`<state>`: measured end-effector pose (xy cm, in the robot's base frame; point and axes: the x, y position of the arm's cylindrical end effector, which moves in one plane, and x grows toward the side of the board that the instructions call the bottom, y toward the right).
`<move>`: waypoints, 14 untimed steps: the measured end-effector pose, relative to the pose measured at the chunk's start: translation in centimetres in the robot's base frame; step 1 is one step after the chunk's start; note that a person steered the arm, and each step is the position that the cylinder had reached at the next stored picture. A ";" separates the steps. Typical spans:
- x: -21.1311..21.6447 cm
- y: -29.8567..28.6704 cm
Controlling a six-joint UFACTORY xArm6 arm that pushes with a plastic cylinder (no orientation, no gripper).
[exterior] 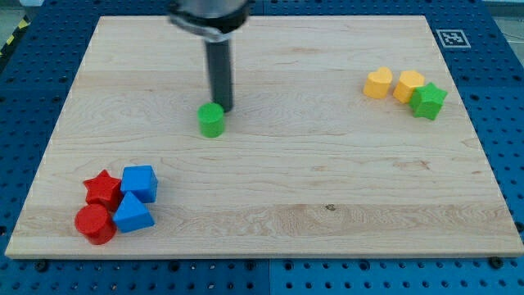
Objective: Move the green circle to the top of the red star
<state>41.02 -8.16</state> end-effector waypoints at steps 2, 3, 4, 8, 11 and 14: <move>-0.5 6.0; 2.5 6.2; 5.0 -0.7; 0.8 -6.0; 6.2 -7.0; 8.0 -7.4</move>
<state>49.00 -15.56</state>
